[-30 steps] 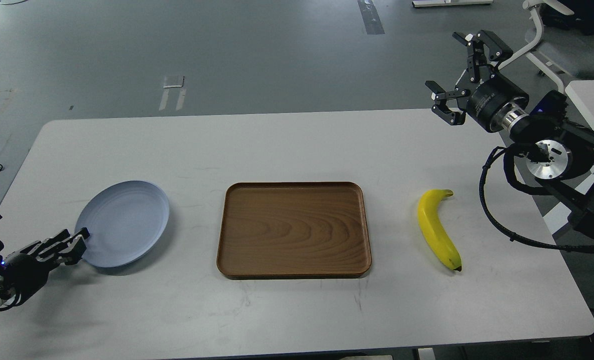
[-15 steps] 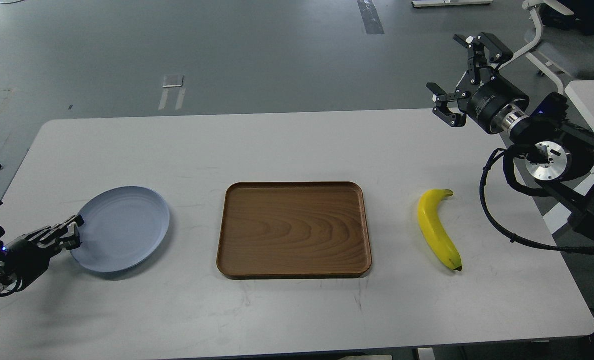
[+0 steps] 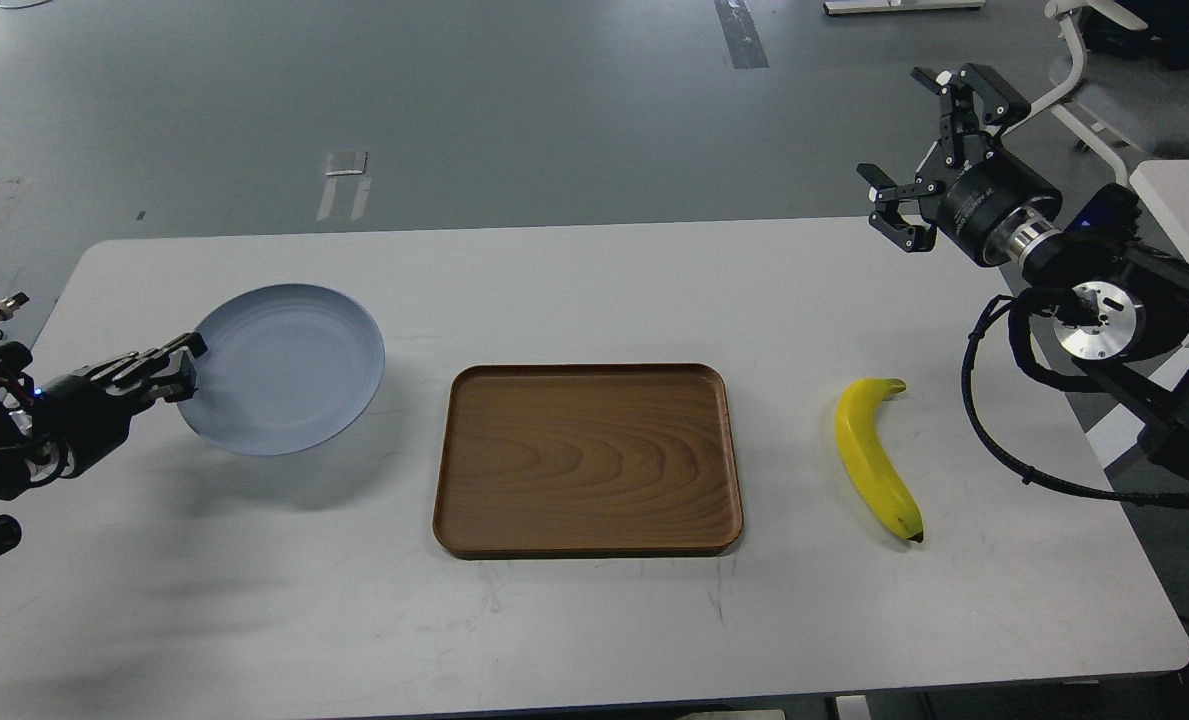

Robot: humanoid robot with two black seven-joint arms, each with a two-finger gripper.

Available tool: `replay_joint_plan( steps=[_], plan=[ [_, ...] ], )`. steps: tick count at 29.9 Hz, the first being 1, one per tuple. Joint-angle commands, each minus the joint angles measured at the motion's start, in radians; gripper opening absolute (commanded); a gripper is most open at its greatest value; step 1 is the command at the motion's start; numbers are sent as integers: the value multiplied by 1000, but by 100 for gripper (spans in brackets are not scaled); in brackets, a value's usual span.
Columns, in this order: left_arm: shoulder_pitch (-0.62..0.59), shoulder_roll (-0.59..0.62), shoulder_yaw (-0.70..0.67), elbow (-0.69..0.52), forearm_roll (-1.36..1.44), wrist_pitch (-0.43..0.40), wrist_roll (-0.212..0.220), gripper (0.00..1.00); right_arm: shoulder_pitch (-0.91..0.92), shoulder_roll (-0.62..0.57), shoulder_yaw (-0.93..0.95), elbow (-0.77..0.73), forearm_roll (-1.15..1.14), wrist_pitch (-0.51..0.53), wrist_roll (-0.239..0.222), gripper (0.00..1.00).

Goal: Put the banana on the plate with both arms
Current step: 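Grip the plate rim with the left gripper and lift it, then carry the plate over the wooden tray and set it down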

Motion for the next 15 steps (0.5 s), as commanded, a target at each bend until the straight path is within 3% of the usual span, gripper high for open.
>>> replay_joint_plan(
  steps=[1,10,15],
  plan=[
    [-73,-15,3,-61,47,1,0,0,0,-13,-1,1,0,0,0,100],
    [-116,-210,9,-76,238,-83,0,0,0,-46,-1,14,2,0,0,100],
    [-124,-344,23,-15,265,-95,0,0,-8,-63,-1,23,2,0,0,100]
  ],
)
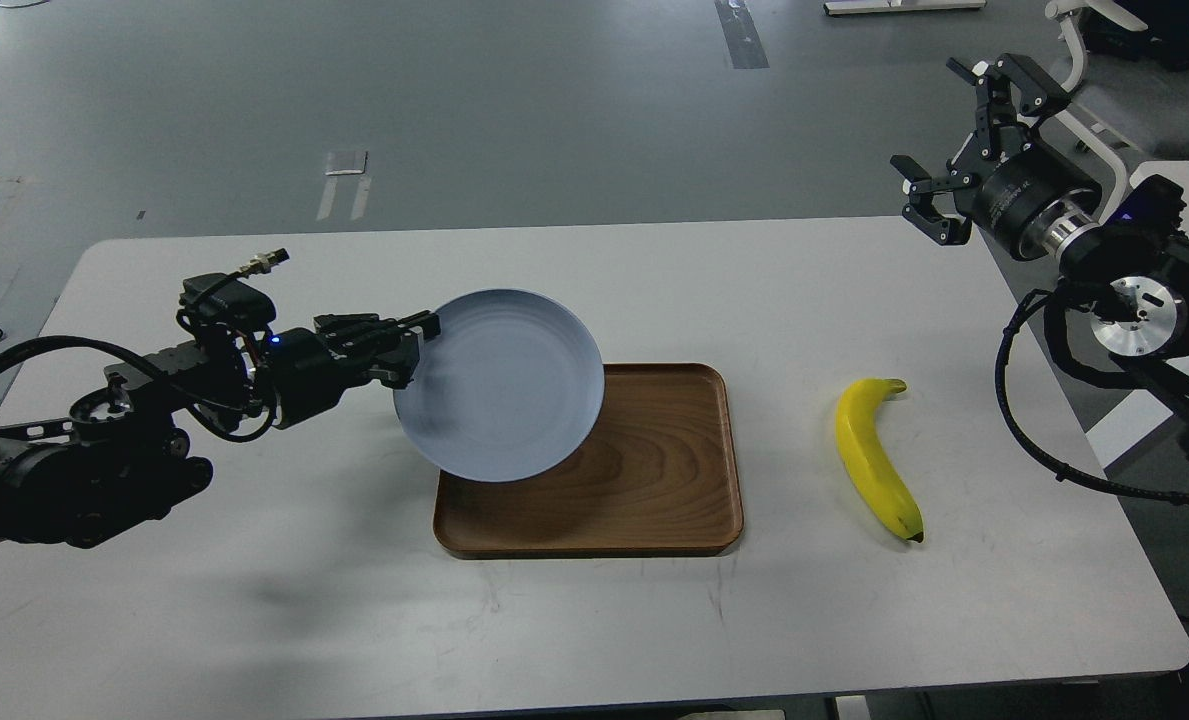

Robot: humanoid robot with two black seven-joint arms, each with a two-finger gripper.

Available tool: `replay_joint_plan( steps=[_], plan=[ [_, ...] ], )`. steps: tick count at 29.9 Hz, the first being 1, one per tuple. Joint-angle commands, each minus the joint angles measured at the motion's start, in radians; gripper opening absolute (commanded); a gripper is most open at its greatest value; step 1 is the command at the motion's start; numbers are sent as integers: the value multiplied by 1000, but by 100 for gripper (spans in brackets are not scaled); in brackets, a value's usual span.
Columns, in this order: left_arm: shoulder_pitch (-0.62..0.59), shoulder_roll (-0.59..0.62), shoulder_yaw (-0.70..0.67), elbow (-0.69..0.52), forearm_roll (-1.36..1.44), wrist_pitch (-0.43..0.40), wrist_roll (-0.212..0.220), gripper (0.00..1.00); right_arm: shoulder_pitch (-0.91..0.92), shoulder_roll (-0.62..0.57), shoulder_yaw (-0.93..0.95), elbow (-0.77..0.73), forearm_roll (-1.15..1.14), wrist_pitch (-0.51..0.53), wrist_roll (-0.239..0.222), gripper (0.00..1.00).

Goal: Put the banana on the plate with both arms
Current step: 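Carry the plate over the wooden tray and set it down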

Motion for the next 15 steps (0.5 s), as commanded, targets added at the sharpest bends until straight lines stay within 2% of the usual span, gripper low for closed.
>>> replay_joint_plan(
  steps=[1,10,15],
  plan=[
    [-4,-85,5,55,6,-11,0,0,-5,-10,2,4,1,0,0,100],
    [0,-221,48,187,6,-33,0,0,-22,-58,9,38,1,0,0,100],
    [5,-243,62,193,5,-33,0,0,-20,-67,12,45,1,0,0,100]
  ],
)
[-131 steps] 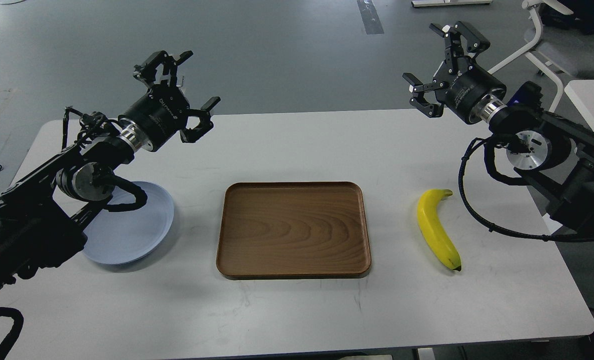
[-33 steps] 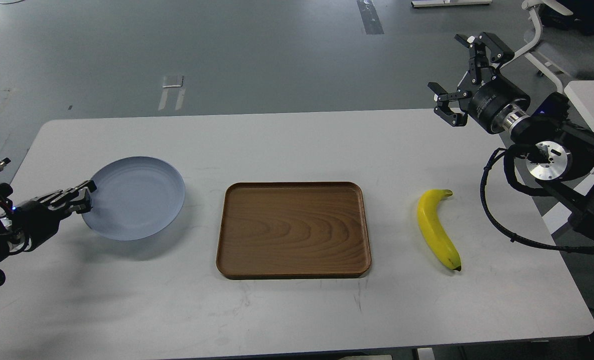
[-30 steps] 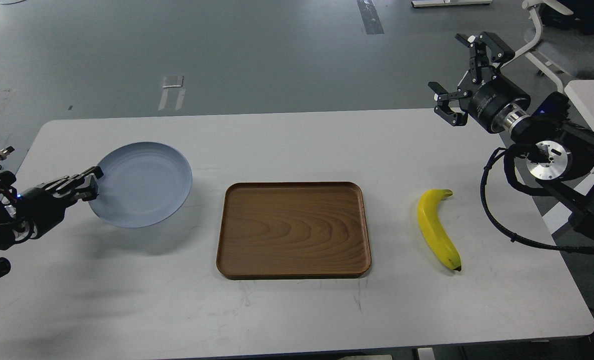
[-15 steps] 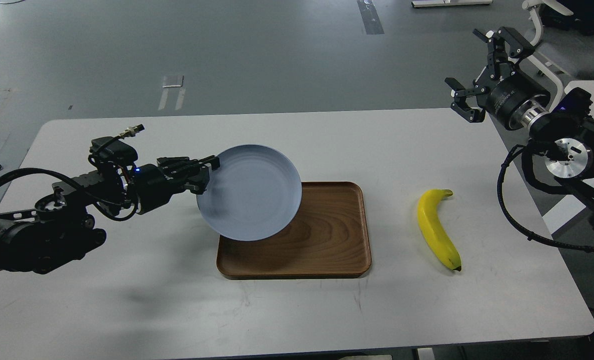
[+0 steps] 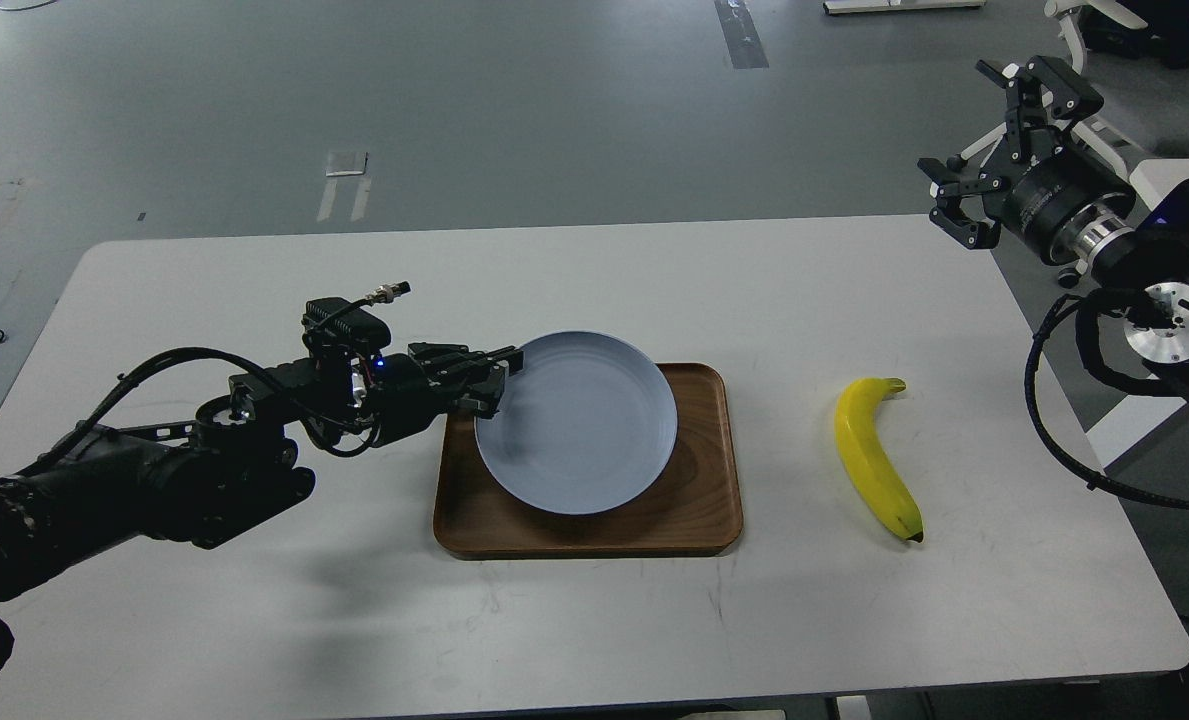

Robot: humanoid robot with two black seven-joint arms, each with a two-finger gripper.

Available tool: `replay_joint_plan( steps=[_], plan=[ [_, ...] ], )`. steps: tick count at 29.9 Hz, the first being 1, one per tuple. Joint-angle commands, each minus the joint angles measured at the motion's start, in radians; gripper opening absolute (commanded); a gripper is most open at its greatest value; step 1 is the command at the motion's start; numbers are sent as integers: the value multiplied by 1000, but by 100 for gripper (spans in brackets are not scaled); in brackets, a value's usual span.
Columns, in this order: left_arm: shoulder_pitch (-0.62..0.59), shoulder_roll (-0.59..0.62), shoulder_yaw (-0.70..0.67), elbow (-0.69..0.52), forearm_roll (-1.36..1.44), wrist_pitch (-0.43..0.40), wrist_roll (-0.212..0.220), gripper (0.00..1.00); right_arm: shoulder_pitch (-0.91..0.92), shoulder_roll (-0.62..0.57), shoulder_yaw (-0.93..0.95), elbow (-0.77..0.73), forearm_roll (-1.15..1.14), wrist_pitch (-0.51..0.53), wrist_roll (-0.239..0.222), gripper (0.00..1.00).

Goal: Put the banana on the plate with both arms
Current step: 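Carry the plate over the wooden tray and set it down, then open the left gripper and raise the left arm away from the plate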

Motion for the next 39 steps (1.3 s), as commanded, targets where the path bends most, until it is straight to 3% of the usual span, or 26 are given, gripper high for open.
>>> replay_joint_plan(
  steps=[1,9,10,12,16,19,24,29,30,35,39],
  plan=[
    [-1,-9,6,7,-2,0,0,0,1,-6,3,7,0,-5,0,100],
    [10,-32,6,7,-3,3,0,0,1,-24,1,25,0,-6,0,100],
    [10,-32,6,7,-3,5,0,5,1,-25,1,26,0,-6,-1,100],
    [10,-35,6,6,-5,6,0,30,1,-29,1,30,0,-8,0,100],
    [9,-52,6,7,-8,8,0,48,1,-39,1,39,0,-9,0,100],
    [7,-55,-4,6,-17,12,0,75,1,-52,1,47,0,-14,0,100],
    [-2,-55,-12,7,-121,49,0,97,0,-76,-12,61,-8,-14,0,100],
    [-67,-41,-50,32,-416,54,0,98,3,-154,-51,142,-170,-18,0,100],
    [-105,-34,-61,32,-531,41,0,98,4,-180,-83,182,-310,-21,0,99],
    [-189,-3,-98,40,-1007,-119,0,98,7,-274,-218,318,-1026,-84,0,97],
    [-202,46,-180,40,-1205,-210,4,98,7,-276,-336,326,-1268,-97,0,94]
  ],
)
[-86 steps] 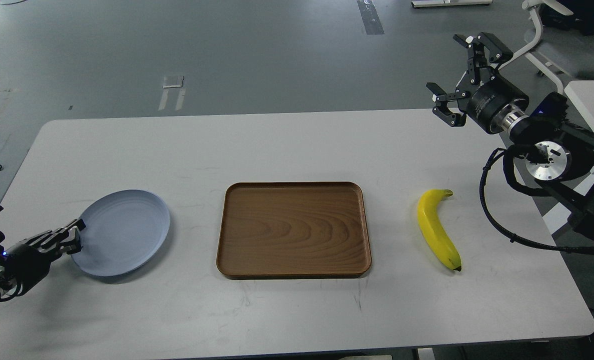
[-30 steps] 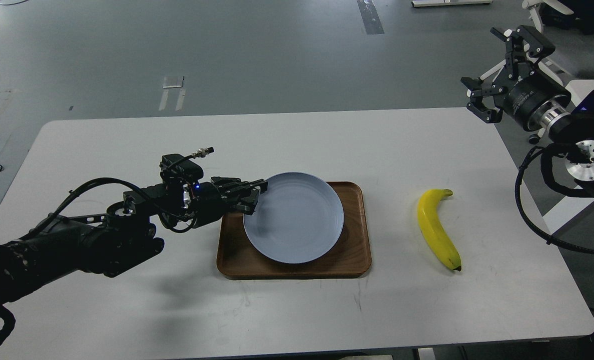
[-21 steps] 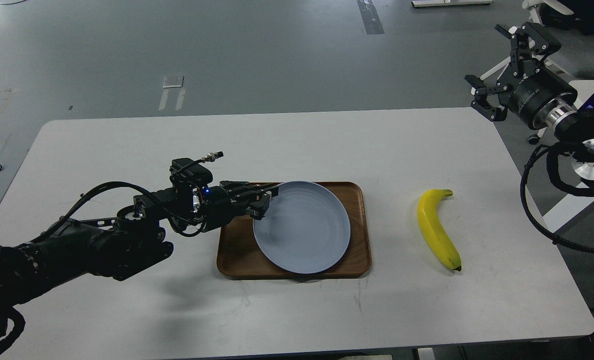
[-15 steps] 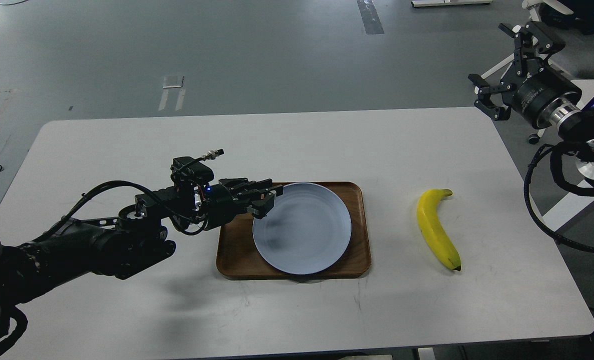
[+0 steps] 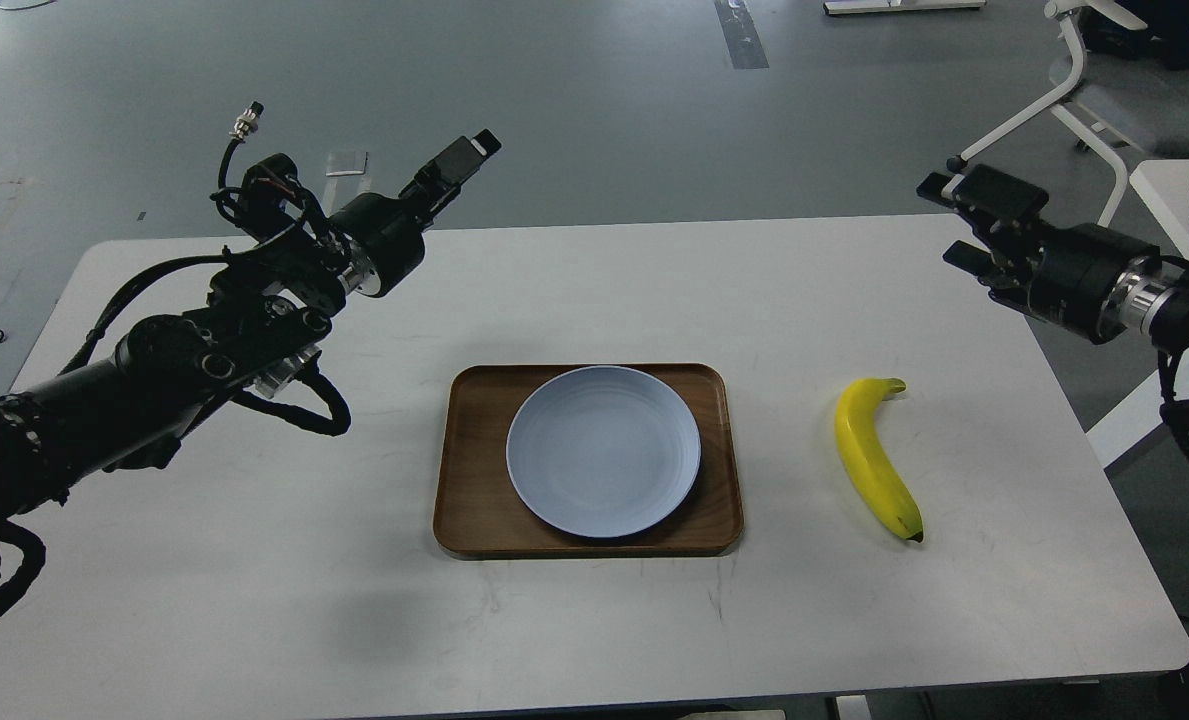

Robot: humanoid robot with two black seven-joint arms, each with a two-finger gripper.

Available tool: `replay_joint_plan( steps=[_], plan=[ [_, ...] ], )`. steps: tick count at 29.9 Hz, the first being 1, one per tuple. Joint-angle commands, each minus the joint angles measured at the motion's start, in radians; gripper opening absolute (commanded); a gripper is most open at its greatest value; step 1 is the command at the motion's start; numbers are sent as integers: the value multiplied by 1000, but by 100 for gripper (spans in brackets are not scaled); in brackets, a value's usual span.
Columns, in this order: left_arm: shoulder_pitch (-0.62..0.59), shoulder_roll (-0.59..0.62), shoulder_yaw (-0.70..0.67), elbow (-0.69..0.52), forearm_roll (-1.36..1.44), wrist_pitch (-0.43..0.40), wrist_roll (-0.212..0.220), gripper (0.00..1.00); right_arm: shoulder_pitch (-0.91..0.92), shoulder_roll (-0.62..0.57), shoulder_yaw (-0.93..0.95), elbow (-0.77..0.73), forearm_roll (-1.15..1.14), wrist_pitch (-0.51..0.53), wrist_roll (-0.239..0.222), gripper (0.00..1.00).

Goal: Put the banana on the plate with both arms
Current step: 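Open the left gripper and raise the left arm away from the plate, then lower the right gripper onto the yellow banana and grasp it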

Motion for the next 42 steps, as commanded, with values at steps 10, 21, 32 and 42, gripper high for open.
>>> replay_joint_plan(
  steps=[10,21,32,42],
  plan=[
    [41,88,-262,-15,-179,-114,167,98,8,129,-249,-93,-378,-35,-1,89],
    [62,113,-262,-15,-179,-114,165,98,8,204,-330,-150,-378,-49,-7,73],
    [78,111,-260,-15,-171,-114,164,98,48,253,-385,-180,-378,-85,-5,25],
    [82,105,-253,-12,-167,-112,164,98,186,307,-462,-194,-378,-199,96,1]
  ],
)
